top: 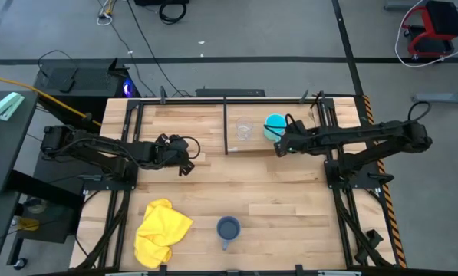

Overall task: Stack small to large cups/mugs on shelf
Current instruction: Put the light blue mug on the shelf, then put the blue mug on the shelf

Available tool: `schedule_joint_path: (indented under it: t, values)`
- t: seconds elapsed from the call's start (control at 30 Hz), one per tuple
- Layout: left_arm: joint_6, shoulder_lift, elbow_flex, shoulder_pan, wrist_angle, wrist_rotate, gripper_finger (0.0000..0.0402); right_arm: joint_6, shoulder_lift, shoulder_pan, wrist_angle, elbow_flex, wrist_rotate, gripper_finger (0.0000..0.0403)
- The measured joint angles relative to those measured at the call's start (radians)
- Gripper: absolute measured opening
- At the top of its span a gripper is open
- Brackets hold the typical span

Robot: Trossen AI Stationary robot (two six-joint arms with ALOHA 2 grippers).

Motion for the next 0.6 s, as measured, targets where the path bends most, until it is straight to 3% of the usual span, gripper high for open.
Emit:
schedule_joint_path:
  t: [0.23, 0.6]
  values:
    - [0.000, 0.000, 0.000, 0.000, -0.001, 0.000, 0.0013, -0.051, 0.028, -0.005, 0.116, 0.000, -0.034, 0.0002]
    - [0.011, 0.000, 0.000, 0.000, -0.002, 0.000, 0.0024, -0.070, 0.077, -0.031, 0.121, 0.000, -0.041, 0.0000]
